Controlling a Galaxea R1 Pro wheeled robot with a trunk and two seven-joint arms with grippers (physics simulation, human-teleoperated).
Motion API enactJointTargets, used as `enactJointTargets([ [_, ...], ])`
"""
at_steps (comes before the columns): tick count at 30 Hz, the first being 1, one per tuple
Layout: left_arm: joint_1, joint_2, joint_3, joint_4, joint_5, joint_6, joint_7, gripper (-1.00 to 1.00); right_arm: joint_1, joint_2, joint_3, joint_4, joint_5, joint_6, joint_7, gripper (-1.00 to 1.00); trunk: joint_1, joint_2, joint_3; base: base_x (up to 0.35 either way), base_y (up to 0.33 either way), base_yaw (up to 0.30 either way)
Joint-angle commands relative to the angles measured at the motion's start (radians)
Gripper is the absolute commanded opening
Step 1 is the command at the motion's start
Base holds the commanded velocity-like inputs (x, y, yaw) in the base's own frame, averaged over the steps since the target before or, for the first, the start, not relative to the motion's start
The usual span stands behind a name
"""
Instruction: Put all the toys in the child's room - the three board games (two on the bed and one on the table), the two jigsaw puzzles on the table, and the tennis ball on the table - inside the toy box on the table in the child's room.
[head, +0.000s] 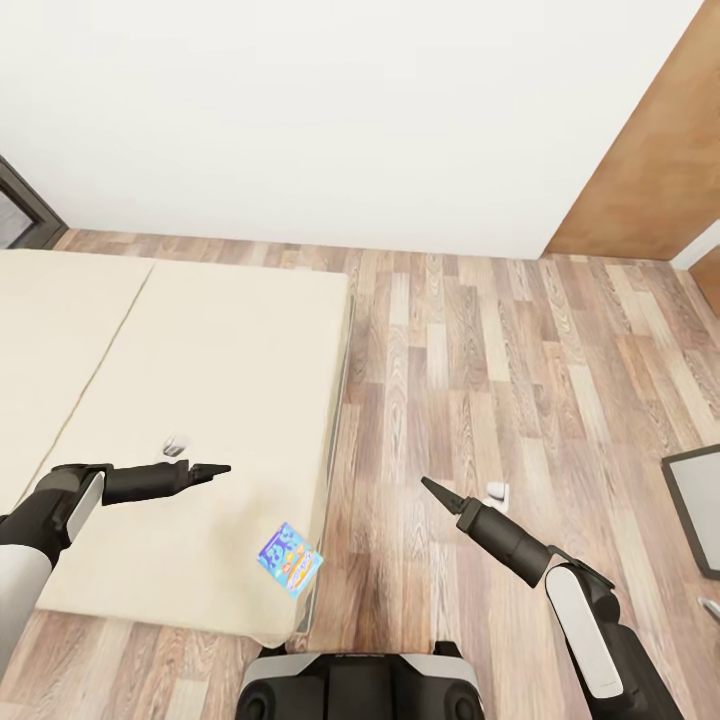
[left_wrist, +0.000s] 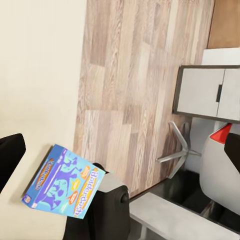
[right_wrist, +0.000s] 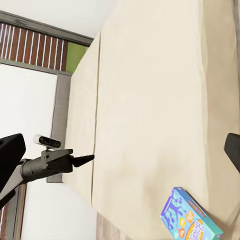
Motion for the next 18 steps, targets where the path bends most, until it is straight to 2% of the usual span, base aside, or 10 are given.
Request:
enactJointTargets([
  [1,0.0,0.0,0.0,0.0,0.003,0.007,-0.001,1.0,0.0,0.0,-0.001,-0.001,-0.006,0.008,0.0,1.0,0.001,-0.001,0.001,0.0,0.0,0.0],
  [18,0.0,-0.001,-0.001,0.0,0.003,0.008,-0.001,1.0,0.001,0.0,-0.002,-0.003,-0.006,0.007,0.0,1.0,0.001,-0.001,0.029,0.0,0.0,0.0],
])
